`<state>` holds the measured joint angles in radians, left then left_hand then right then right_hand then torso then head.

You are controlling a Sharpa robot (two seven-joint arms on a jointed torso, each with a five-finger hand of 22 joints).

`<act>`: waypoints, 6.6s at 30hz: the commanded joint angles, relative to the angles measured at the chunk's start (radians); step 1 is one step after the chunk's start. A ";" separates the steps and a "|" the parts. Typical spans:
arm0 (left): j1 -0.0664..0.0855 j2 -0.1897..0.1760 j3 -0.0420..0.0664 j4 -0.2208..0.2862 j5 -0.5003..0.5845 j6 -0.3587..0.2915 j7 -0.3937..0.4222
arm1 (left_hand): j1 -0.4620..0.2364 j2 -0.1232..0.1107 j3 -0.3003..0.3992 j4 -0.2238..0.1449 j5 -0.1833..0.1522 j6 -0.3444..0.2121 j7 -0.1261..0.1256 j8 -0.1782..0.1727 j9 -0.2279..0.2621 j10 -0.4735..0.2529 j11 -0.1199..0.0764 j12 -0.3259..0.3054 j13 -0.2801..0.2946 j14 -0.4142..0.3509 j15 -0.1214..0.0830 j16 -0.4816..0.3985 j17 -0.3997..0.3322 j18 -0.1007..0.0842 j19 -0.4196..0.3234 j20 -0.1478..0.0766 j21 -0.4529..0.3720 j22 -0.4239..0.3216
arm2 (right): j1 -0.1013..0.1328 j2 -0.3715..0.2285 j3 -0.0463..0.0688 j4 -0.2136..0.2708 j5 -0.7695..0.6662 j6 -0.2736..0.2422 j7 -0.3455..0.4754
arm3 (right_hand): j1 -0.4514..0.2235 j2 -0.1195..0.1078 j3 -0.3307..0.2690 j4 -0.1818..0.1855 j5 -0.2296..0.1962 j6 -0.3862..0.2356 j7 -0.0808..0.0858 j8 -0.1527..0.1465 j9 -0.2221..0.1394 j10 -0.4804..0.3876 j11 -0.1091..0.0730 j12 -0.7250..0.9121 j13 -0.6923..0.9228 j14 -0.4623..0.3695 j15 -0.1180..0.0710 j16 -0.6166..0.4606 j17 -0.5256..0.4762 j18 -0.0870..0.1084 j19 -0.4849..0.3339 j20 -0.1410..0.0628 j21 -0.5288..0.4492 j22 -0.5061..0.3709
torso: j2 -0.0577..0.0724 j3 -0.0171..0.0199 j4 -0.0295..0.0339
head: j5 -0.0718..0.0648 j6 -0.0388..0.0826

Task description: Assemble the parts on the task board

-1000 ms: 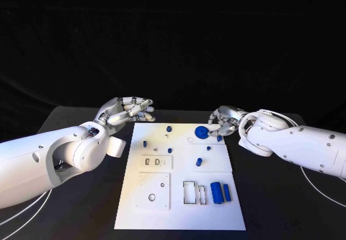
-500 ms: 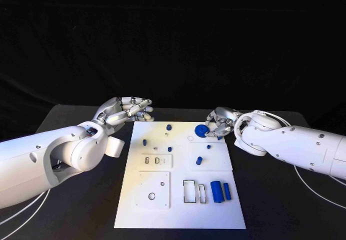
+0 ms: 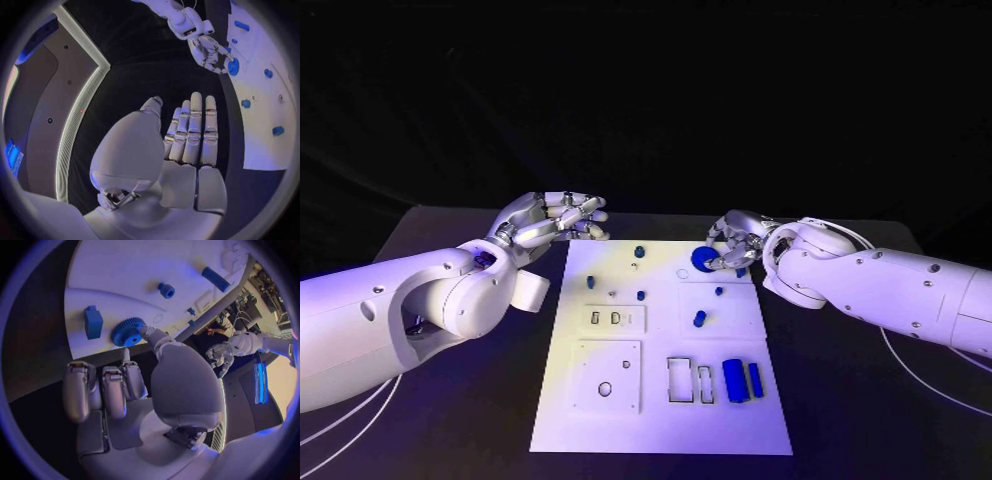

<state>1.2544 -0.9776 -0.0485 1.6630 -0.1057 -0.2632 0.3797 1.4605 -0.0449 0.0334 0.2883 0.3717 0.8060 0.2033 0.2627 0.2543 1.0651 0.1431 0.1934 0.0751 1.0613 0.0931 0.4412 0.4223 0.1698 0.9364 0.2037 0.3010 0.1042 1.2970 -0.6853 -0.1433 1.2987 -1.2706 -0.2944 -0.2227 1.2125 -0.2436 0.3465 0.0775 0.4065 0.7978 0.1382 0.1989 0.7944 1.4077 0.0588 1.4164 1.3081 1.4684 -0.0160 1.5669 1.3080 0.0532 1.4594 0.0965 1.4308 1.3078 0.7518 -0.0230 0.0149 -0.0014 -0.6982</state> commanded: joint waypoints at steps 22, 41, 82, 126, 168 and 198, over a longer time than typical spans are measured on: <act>0.001 -0.002 0.001 0.005 -0.006 0.032 -0.005 | -0.006 0.003 0.003 -0.003 -0.006 -0.010 0.000 -0.006 0.001 0.000 0.003 -0.007 0.002 -0.008 0.001 0.004 0.002 0.012 0.002 0.003 -0.007 -0.001 | -0.005 0.010 -0.001 -0.016 -0.040 0.024 -0.005 | 0.051 0.013 0.111 0.000 0.024 0.116 -0.019 0.015 0.002 0.035 -0.018 0.036 0.103 0.102 -0.007 0.004 0.263 -0.010 0.018 -0.010 0.012 0.113 | 0.000 0.0002 -0.0007 | 0.005 -0.010; 0.001 -0.003 0.001 0.003 -0.007 0.040 -0.011 | -0.006 0.003 0.002 -0.003 -0.015 -0.011 0.001 -0.007 0.002 0.000 0.004 -0.008 0.002 -0.010 0.002 0.004 0.004 0.012 0.002 0.003 -0.008 -0.002 | -0.006 0.003 -0.001 0.024 -0.104 -0.086 -0.035 | 0.015 -0.004 0.180 0.001 0.012 0.179 -0.038 0.007 -0.009 0.075 -0.035 0.070 0.148 0.102 -0.024 0.004 0.263 -0.014 0.025 -0.028 0.021 0.127 | 0.000 0.0005 -0.0007 | 0.007 -0.005; 0.001 0.000 0.001 -0.001 -0.010 0.047 -0.016 | -0.006 0.004 0.002 -0.003 -0.020 -0.011 0.001 -0.007 0.002 0.000 0.004 -0.009 0.003 -0.011 0.002 0.003 0.006 0.012 0.002 0.003 -0.008 -0.003 | -0.003 0.058 0.001 0.078 -0.095 -0.107 -0.030 | 0.066 0.021 -0.080 0.083 -0.108 -0.010 0.025 -0.124 -0.102 0.022 0.022 0.026 0.097 0.102 0.027 0.004 0.263 -0.009 0.015 0.019 0.001 0.119 | 0.001 0.0000 0.0017 | 0.005 0.004; 0.001 0.008 0.001 -0.005 -0.017 0.045 -0.027 | -0.004 0.006 0.003 -0.004 -0.026 -0.013 0.001 -0.009 0.003 0.001 0.004 -0.011 0.003 -0.012 0.002 0.004 0.010 0.012 0.002 0.004 -0.010 -0.004 | -0.028 0.221 -0.003 -0.098 -0.051 -0.051 -0.023 | 0.122 0.038 -0.056 0.107 -0.073 0.004 0.024 -0.118 -0.118 0.026 0.021 0.030 0.102 0.102 0.025 0.004 0.263 -0.009 0.016 0.018 0.000 0.122 | 0.001 0.0005 -0.0021 | 0.020 -0.014; 0.001 0.005 0.000 -0.006 -0.018 0.054 -0.039 | -0.006 0.008 0.003 -0.002 -0.027 -0.014 0.002 -0.010 0.003 0.001 0.005 -0.013 0.004 -0.014 0.003 0.004 0.013 0.012 0.002 0.004 -0.011 -0.005 | -0.033 0.175 -0.003 -0.032 -0.131 -0.172 -0.026 | 0.099 0.043 0.105 0.118 -0.099 0.135 -0.004 -0.080 -0.156 0.060 -0.005 0.059 0.137 0.102 0.003 0.004 0.263 -0.011 0.021 -0.001 0.004 0.133 | 0.000 0.0005 -0.0014 | 0.019 -0.016; 0.001 0.007 0.000 -0.008 -0.020 0.058 -0.039 | -0.006 0.008 0.002 -0.002 -0.026 -0.015 0.002 -0.010 0.004 0.000 0.005 -0.014 0.004 -0.015 0.003 0.003 0.014 0.012 0.002 0.004 -0.012 -0.005 | -0.029 0.192 -0.001 0.072 -0.200 -0.176 -0.046 | 0.091 0.033 0.113 0.115 -0.105 0.134 -0.003 -0.085 -0.163 0.060 -0.005 0.058 0.136 0.102 0.003 0.004 0.263 -0.011 0.021 -0.003 0.003 0.133 | 0.002 -0.0001 -0.0005 | 0.020 -0.011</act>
<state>1.2542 -0.9727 -0.0488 1.6526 -0.1227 -0.2229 0.3354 1.4566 -0.0409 0.0334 0.2883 0.3486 0.7989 0.2033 0.2588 0.2569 1.0652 0.1430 0.1854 0.0775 1.0504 0.0969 0.4412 0.4355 0.1698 0.9364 0.2037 0.2933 0.1007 1.2693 -0.4986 -0.1441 1.3764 -1.4478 -0.4825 -0.2631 1.3080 -0.2057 0.4547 0.1933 0.3072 0.9297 0.1313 0.1107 0.6334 1.4596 0.0536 1.4733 1.3073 1.4666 -0.0039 1.5668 1.3075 0.0534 1.4663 0.1000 1.4344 1.3074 0.7535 -0.0238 0.0148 0.0175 -0.7093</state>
